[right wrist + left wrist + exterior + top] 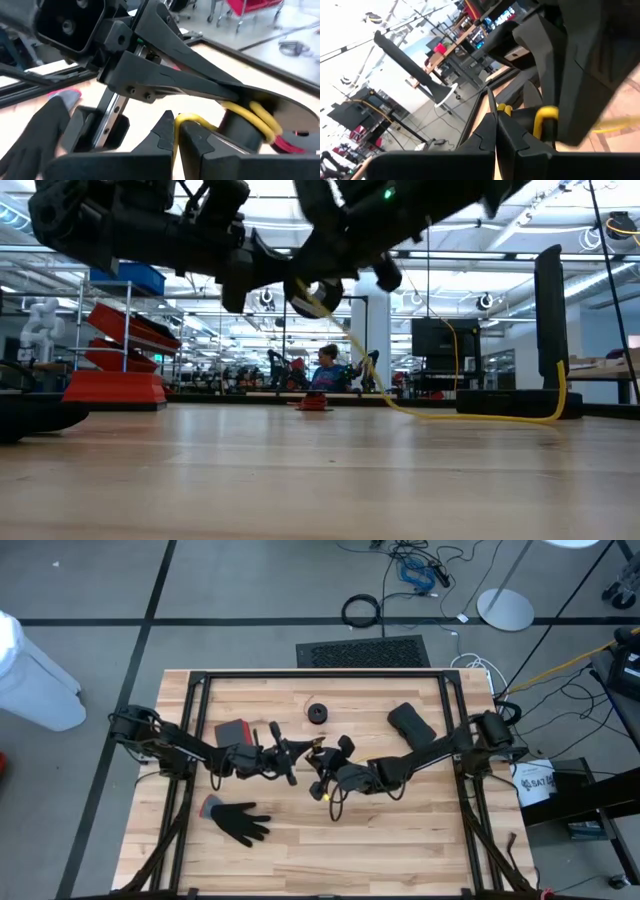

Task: Coil cords
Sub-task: Coil the yellow wire into the spool

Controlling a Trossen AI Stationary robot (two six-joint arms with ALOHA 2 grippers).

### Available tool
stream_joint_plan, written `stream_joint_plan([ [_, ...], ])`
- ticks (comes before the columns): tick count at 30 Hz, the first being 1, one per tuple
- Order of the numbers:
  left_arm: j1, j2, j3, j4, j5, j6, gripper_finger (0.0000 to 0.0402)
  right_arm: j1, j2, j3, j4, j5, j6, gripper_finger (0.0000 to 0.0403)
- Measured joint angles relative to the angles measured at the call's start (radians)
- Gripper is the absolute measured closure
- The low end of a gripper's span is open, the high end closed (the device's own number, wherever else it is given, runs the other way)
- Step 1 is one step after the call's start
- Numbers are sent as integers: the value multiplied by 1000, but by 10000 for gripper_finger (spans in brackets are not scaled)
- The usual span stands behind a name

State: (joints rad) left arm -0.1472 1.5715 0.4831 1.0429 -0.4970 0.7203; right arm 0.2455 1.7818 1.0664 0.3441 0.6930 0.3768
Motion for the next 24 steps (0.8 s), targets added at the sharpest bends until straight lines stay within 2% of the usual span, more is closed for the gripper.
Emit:
stream_joint_plan([
  [5, -11, 0, 0, 7, 1, 1, 401, 0, -82, 0, -165, -33, 71, 401],
  [19, -55, 3, -2, 5, 13, 0, 401, -2, -206, 1, -412, -131, 107, 401],
  [24, -59, 3, -5, -9, 23, 0, 401, -4, -233, 2, -492, -161, 108, 386],
])
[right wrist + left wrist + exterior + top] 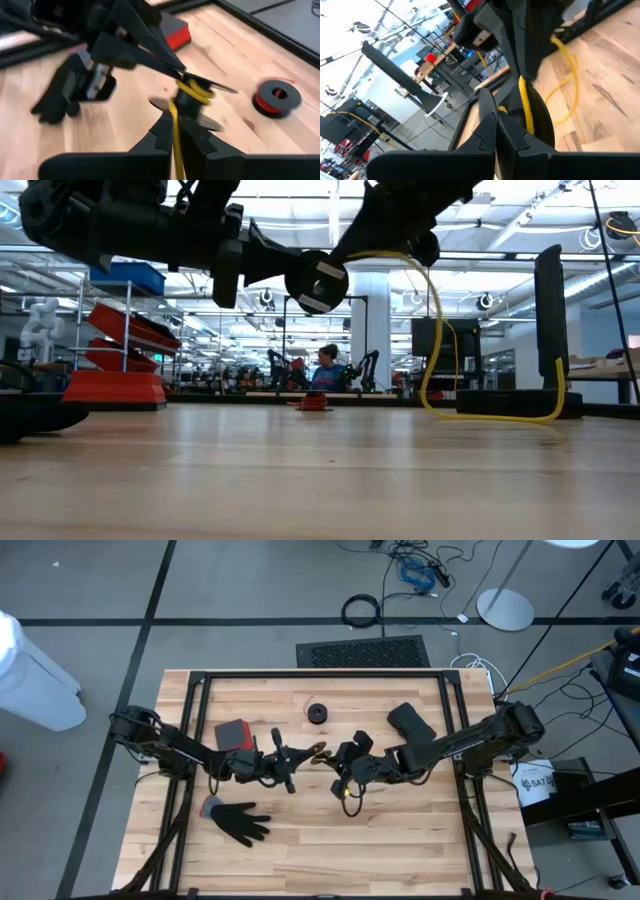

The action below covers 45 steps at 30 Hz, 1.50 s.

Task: Coil cords
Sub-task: Coil the yellow wire into the spool

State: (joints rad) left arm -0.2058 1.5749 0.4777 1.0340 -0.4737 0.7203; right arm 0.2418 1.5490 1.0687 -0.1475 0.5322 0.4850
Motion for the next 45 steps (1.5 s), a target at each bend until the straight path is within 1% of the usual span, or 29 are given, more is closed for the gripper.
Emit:
stream_joint_plan([
  [3, -2, 8, -12, -47, 3, 2, 401, 0, -18, 2, -62, 10, -1, 378],
  [6, -3, 1, -4, -10, 3, 0, 401, -1, -14, 1, -130, -34, -4, 375],
  [8, -3, 2, -3, -18, 3, -3, 401, 0, -14, 1, -158, -67, -10, 375],
  [10, -3, 3, -5, -20, 3, -4, 401, 1, -14, 0, -180, -78, -10, 374],
  [14, -2, 2, -3, -14, 3, -5, 401, 27, -13, -4, -180, -81, -39, 374],
  [17, -2, 2, -3, -8, 3, -4, 401, 55, 0, -4, -177, -129, -62, 372],
  [18, -2, 2, -3, -9, 3, -4, 401, 64, 10, -4, -179, -142, -63, 371],
  [22, -2, 2, -2, -8, 3, -5, 401, 103, 91, -4, -159, -138, -68, 355],
  [26, -2, 1, -1, -7, 3, -5, 401, 105, 231, -5, -88, -85, -69, 324],
  [29, -2, 1, -1, -6, 2, -7, 401, 75, 332, -5, 6, -45, -111, 302],
  [34, -2, 0, -1, -6, -2, -7, 401, 36, 432, -5, 191, -9, -200, 285],
  [39, -2, 0, 0, -4, -5, -8, 401, 11, 472, -5, 372, -20, -238, 284],
  [41, -2, 0, 1, -3, -5, -9, 401, -1, 493, -4, 436, -57, -243, 284],
  [43, -2, 0, 1, -3, -5, -11, 401, -12, 516, -4, 473, -92, -243, 284],
  [45, -2, 0, 1, -3, -6, -11, 401, -17, 534, -4, 483, -90, -243, 284],
])
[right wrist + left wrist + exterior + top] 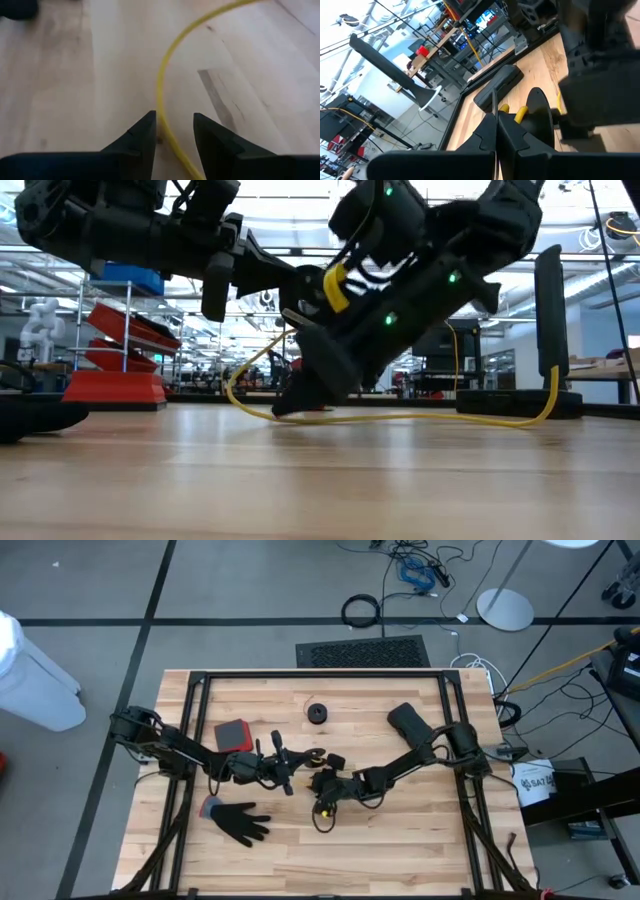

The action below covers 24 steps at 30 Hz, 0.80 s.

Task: Coil cords
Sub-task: Coil the yellow wire into the spool

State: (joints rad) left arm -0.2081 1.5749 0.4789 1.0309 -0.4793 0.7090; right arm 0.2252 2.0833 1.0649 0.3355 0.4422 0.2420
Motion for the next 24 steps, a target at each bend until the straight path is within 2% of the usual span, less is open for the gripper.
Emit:
stream_joint_plan([
  [11, 0, 0, 0, 0, -7, 0, 401, -13, 74, 3, 126, -1, 41, 289],
  [14, 3, 0, 0, 0, -8, -14, 401, -13, 91, 12, 129, 4, 65, 315],
  [19, 6, 0, 0, 0, -8, -23, 401, -14, 122, 59, 118, -11, 37, 390],
  [24, 6, -1, 0, 0, -19, -22, 401, -7, 116, 79, 105, -4, 9, 399],
])
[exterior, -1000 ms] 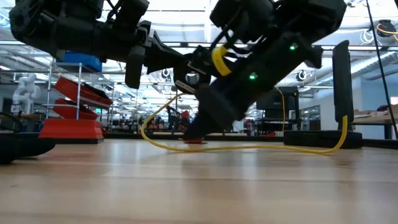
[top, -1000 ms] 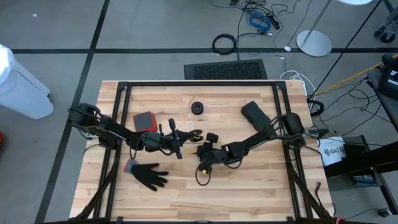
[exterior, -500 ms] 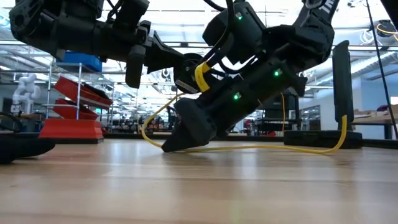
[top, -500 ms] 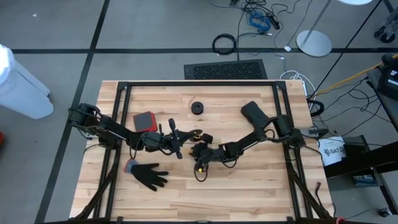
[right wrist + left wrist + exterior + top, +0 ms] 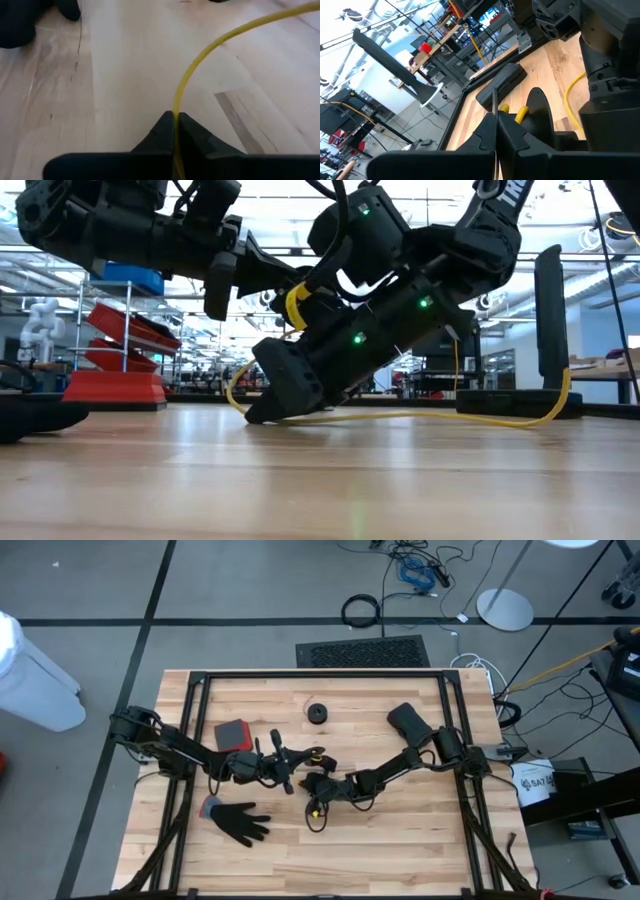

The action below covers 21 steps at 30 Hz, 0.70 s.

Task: Coil cords
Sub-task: Coil the yellow wire into the spool

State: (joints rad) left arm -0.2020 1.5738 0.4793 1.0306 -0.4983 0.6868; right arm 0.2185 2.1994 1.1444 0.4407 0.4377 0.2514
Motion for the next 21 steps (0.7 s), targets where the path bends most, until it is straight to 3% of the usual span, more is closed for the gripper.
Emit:
stream_joint_plan([
  [8, 23, 0, 0, -3, -8, 0, 401, 57, -34, 22, 6, 33, -32, 401],
  [21, 28, 0, 1, -38, -6, -1, 401, 100, -182, 23, -89, 266, -119, 403],
])
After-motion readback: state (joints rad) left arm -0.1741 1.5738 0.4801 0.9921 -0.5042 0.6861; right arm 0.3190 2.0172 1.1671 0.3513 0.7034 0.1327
